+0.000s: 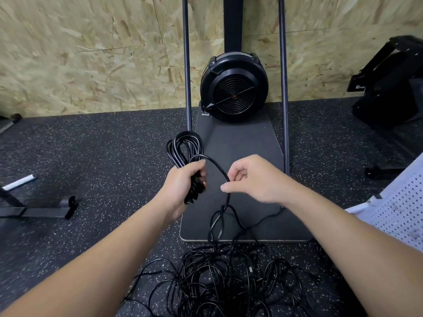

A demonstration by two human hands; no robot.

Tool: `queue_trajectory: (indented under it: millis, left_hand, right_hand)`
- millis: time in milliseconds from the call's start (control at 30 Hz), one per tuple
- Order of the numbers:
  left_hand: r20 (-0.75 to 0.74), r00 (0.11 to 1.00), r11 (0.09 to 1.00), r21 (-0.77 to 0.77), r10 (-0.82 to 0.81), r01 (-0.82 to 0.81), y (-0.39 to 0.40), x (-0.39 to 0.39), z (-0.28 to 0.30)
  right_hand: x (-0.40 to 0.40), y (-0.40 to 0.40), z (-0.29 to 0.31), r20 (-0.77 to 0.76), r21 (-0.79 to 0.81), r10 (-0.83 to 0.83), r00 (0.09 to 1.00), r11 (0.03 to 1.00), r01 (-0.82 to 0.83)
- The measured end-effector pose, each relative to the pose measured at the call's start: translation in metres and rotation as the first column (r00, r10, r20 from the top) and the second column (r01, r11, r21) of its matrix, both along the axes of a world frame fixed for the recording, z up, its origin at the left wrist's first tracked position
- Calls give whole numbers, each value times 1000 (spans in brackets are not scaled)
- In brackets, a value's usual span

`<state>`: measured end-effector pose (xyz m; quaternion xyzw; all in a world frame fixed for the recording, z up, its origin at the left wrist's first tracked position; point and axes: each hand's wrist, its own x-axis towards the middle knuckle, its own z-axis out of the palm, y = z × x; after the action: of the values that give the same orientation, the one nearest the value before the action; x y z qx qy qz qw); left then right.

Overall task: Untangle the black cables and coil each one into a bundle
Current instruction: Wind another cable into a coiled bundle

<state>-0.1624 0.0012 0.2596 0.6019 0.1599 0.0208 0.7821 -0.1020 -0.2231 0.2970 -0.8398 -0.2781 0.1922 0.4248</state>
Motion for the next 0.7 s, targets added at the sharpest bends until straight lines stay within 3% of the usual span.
queue_trajectory:
  millis: [133,267,533,700]
  left_hand:
    - [-47,999,999,44,18,-16,0,-3,1]
    - [-82,996,992,126,33,-22,-3,-7,0]
    - [-44,976,974,72,-213,216,-19,-17,0]
    - [26,963,963,42,-268,267,-28,-18,2]
  right_hand:
    - [-7,4,19,-85,193,-11,996,981,27]
    - [-6,6,21,-154,288,52,987,958,-6]
    - [4,9,14,-382,506,-78,921,816,279]
    - [4,11,12,-365,512,-209,907,769,383]
